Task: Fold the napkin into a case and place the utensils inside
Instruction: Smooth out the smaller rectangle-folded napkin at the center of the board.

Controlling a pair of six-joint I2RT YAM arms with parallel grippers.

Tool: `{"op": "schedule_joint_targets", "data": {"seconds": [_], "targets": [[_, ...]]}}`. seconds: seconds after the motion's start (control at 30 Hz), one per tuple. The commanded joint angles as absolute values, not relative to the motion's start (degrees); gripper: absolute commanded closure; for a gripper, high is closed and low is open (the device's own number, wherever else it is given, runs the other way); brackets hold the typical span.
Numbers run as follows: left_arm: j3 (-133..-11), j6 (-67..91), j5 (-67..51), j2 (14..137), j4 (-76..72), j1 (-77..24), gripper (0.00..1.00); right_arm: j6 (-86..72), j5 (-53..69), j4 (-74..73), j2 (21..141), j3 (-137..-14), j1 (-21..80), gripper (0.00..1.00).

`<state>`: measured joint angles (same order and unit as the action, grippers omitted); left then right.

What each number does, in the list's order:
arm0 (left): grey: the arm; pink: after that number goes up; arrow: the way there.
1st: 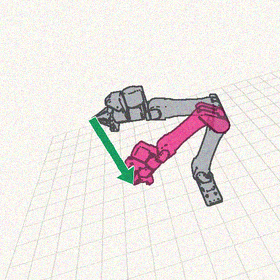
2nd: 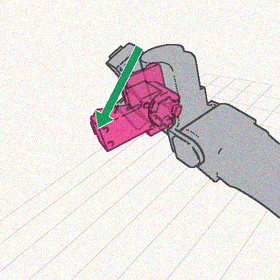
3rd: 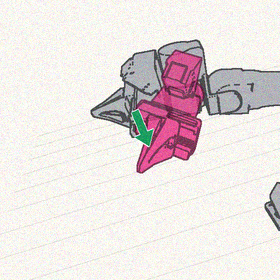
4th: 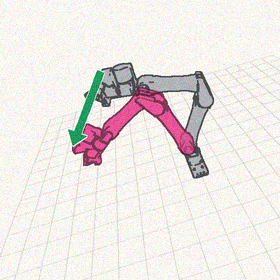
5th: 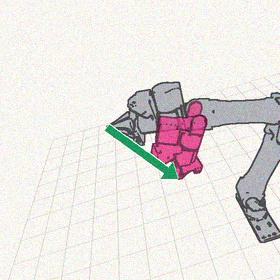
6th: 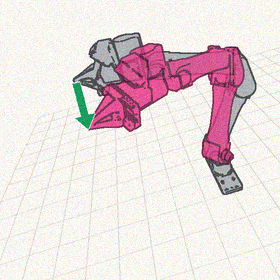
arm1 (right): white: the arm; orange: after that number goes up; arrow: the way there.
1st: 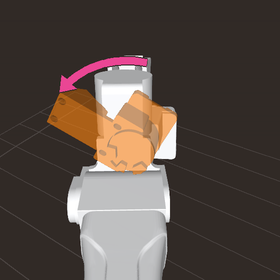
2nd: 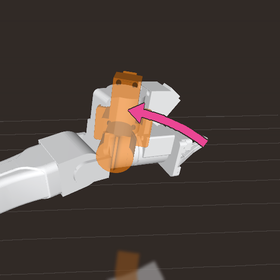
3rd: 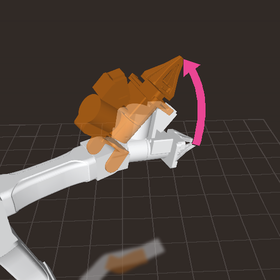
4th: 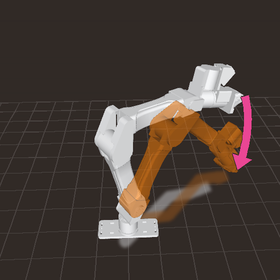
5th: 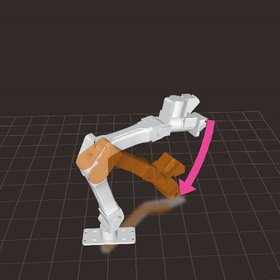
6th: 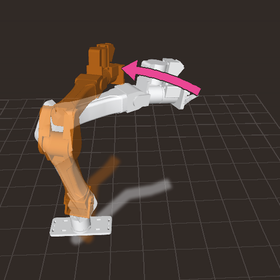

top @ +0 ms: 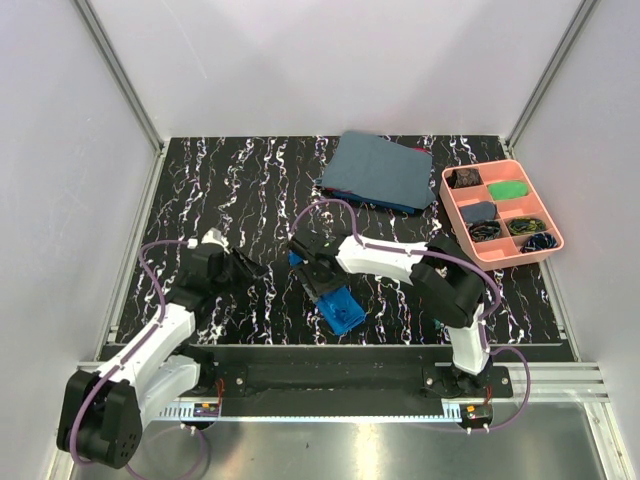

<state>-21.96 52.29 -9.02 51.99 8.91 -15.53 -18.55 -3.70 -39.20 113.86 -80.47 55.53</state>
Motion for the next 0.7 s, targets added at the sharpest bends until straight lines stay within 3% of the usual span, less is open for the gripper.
{"op": "schedule_joint_targets", "data": {"seconds": [0.0,0.33,0.67], "targets": [[-21.6,51.2,-10.4,49.9,8.4,-14.9,0.59,-20.7,-10.4,-41.7,114.0,-82.5,57.0,0.34],[-20.7,50.7,-11.6,49.1,8.3,-14.2,0.59,-21.3,-12.7,-46.7,111.7,-87.0,59.2,0.32],[-20.6,50.6,-12.2,47.8,9.5,-13.4,0.59,-20.3,-9.5,-43.3,117.3,-86.4,59.2,0.34]]}}
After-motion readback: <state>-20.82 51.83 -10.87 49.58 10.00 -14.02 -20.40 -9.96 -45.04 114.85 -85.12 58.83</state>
